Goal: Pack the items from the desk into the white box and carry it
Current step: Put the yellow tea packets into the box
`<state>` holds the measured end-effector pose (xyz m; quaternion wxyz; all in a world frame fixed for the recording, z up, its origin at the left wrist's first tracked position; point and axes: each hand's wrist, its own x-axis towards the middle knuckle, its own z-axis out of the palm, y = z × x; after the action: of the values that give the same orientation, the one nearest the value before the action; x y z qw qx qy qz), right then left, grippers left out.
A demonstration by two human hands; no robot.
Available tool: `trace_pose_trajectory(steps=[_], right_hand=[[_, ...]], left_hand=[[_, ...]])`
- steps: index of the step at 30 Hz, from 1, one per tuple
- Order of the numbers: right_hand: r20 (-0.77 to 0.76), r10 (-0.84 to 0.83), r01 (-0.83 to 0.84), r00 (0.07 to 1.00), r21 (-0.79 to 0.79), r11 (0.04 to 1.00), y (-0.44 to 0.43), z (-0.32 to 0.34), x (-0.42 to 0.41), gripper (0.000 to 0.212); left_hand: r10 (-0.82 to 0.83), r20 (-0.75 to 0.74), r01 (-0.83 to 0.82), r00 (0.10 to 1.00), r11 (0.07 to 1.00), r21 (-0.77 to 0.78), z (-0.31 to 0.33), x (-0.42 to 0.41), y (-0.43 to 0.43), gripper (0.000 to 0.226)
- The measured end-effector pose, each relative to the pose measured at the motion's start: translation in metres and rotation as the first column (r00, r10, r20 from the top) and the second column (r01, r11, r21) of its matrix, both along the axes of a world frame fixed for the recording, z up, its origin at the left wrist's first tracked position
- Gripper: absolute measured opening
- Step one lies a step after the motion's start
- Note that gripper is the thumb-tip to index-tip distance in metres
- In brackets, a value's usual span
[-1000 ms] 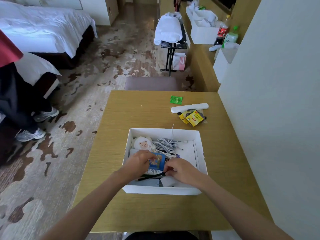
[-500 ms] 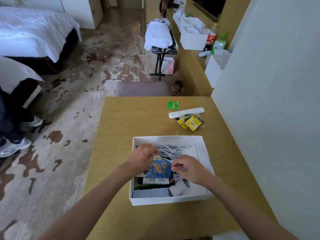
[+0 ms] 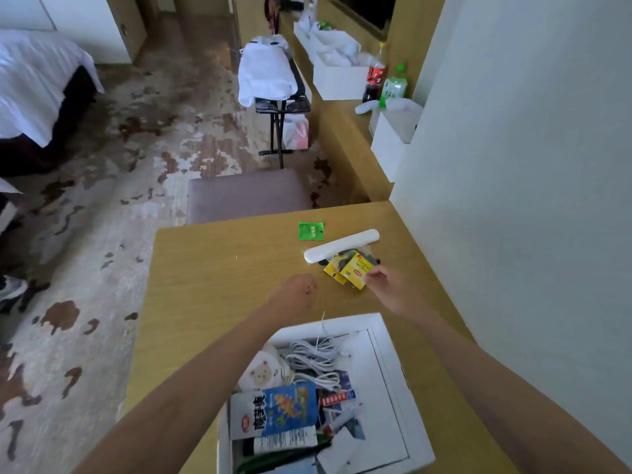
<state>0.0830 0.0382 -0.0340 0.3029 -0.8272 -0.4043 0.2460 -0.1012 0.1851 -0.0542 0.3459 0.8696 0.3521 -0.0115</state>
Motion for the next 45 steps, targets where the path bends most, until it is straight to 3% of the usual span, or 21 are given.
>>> trace_pose_trajectory(steps=[7, 10, 13, 17, 21, 26, 33, 37, 40, 45], right_hand=[[0.078, -0.030, 0.039, 0.996, -0.125, 0.991, 0.066, -0.057, 0.054, 0.046], [0.123, 0.015, 0.008, 0.992, -0.185, 0.983, 0.076, -0.071, 0.062, 0.061], [0.196, 0.067, -0.019, 0.978, -0.236, 0.971, 0.077, -0.080, 0.067, 0.069], [0.187, 0.058, -0.021, 0.981, -0.195, 0.981, 0.072, -0.086, 0.075, 0.062], [0.073, 0.011, 0.003, 0.997, -0.194, 0.981, 0.069, -0.089, 0.082, 0.055], [-0.099, -0.061, 0.052, 0.993, -0.093, 0.994, 0.055, -0.087, 0.084, 0.031], [-0.297, -0.041, 0.077, 0.954, 0.113, 0.991, 0.031, -0.042, 0.042, 0.026], [-0.400, -0.005, 0.088, 0.917, 0.190, 0.978, 0.015, -0.002, 0.000, 0.023], [-0.446, 0.054, 0.078, 0.893, 0.272, 0.959, 0.004, 0.026, -0.035, 0.021], [-0.377, 0.107, 0.027, 0.920, 0.333, 0.943, -0.012, 0.053, -0.076, 0.015]], left_hand=[[0.091, -0.236, -0.126, 0.967, 0.982, -0.138, -0.062, 0.066, 0.043, 0.034], [0.179, -0.242, -0.226, 0.954, 0.957, -0.183, -0.079, 0.087, 0.056, 0.033], [0.205, -0.187, -0.249, 0.961, 0.934, -0.256, -0.090, 0.107, 0.063, 0.019], [0.270, -0.180, -0.313, 0.946, 0.906, -0.285, -0.103, 0.124, 0.069, 0.019], [0.331, -0.140, -0.359, 0.933, 0.887, -0.290, -0.109, 0.131, 0.067, 0.011], [0.285, -0.112, -0.304, 0.952, 0.927, -0.220, -0.091, 0.115, 0.059, 0.011], [0.389, 0.044, -0.375, 0.920, 0.907, -0.192, -0.049, 0.035, 0.039, 0.013], [0.499, 0.249, -0.378, 0.830, 0.832, -0.406, -0.013, -0.013, 0.019, 0.012], [0.534, 0.382, -0.293, 0.754, 0.794, -0.533, 0.018, -0.041, -0.001, 0.011], [0.494, 0.501, -0.084, 0.710, 0.767, -0.636, 0.056, -0.072, -0.040, 0.008]])
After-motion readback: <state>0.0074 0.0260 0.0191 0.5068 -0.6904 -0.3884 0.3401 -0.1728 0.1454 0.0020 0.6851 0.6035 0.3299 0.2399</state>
